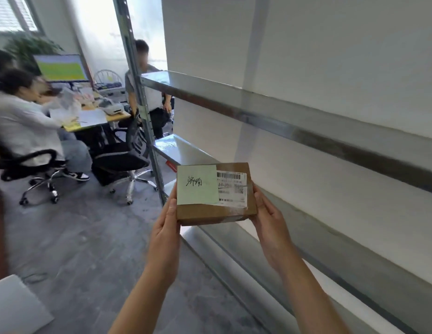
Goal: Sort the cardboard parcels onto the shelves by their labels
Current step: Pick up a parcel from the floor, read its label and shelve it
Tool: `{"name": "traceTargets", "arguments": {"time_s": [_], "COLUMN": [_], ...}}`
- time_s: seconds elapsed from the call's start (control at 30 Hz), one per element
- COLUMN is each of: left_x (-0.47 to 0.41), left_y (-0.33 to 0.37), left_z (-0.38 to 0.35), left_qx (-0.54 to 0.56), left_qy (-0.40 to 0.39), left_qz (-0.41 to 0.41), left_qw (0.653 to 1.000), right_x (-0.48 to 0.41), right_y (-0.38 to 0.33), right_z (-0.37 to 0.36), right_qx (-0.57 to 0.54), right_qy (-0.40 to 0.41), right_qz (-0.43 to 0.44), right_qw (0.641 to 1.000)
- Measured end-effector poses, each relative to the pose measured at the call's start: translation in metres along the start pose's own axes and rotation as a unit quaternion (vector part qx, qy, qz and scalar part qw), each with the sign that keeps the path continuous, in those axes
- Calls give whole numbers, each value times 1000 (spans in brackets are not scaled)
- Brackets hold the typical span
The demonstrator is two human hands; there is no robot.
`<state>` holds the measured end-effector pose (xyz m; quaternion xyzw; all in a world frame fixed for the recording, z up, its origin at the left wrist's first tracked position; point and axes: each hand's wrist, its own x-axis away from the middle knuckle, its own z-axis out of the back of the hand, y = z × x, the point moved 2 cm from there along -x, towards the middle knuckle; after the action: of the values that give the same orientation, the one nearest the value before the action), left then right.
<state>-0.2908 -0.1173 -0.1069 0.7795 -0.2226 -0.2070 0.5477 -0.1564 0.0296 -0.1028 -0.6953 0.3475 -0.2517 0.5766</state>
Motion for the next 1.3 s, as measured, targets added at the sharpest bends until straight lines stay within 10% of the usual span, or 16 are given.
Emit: {"name": "traceTargets", "arguments": {"time_s": [0.53, 1.3], "left_x": [-17, -81], "left_y": [28, -5], "left_z": [14, 63], "left_qx": [-43, 41], "left_qy": [135, 143], "left_qz": [-50, -29], "left_qw": [989, 988], "right_x": [-88, -143], "right_y": [17, 39], "right_z": [-52, -98], "right_qx": [-81, -18], "right_qy": [-197, -209], "right_qz": [-9, -11], "right_qw": [977, 978]}}
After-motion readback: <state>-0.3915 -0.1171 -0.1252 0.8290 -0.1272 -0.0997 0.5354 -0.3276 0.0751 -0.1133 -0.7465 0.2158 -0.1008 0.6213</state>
